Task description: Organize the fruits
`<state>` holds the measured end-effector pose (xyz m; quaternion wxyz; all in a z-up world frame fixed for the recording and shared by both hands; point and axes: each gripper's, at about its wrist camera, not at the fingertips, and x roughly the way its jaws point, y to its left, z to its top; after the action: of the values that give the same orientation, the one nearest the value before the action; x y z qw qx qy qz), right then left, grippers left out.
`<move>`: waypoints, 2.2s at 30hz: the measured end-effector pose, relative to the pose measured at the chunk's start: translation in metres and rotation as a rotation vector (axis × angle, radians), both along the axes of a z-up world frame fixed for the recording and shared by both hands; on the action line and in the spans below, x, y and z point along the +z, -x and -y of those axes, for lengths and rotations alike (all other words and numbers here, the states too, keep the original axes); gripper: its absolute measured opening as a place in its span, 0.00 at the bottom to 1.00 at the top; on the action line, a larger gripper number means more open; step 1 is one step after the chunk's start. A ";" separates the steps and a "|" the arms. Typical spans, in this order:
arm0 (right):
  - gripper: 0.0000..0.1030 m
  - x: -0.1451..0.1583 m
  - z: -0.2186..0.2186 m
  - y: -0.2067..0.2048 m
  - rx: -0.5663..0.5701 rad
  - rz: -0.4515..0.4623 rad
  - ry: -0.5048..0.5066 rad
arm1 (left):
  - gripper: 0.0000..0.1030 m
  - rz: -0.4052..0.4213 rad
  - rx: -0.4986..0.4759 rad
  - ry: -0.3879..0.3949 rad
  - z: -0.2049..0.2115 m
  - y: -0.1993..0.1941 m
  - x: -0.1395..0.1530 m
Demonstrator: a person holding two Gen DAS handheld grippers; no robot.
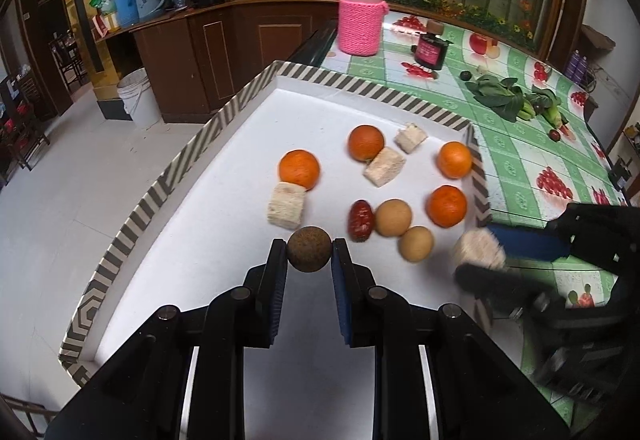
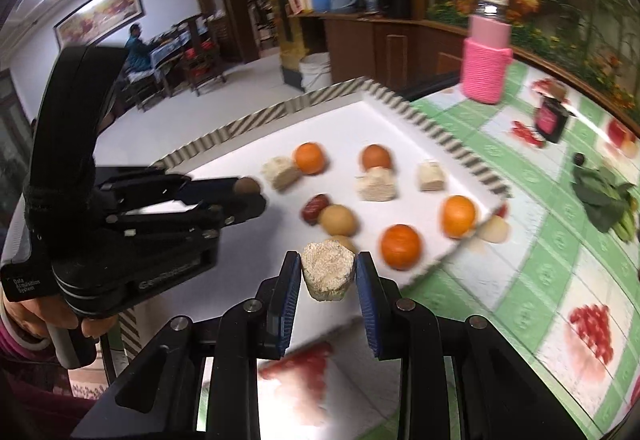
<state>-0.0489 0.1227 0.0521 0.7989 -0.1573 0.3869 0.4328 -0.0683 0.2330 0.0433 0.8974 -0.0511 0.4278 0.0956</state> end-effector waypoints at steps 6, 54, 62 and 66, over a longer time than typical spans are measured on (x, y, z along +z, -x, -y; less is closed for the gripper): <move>0.28 -0.017 -0.026 0.003 0.050 -0.022 0.042 | 0.19 -0.014 0.017 -0.001 -0.007 -0.001 -0.004; 0.79 0.005 0.049 -0.009 -0.241 0.036 -0.133 | 0.80 0.157 0.108 -0.075 0.020 0.022 0.020; 0.84 0.004 0.060 -0.003 -0.275 0.062 -0.141 | 0.80 0.206 0.139 -0.072 0.029 0.033 0.024; 0.84 0.001 0.063 -0.001 -0.279 0.054 -0.138 | 0.80 0.220 0.150 -0.081 0.032 0.035 0.025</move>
<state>-0.0477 0.0598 0.0533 0.8702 -0.0582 0.3527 0.3389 -0.1031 0.2008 0.0683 0.9305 -0.0569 0.3176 0.1735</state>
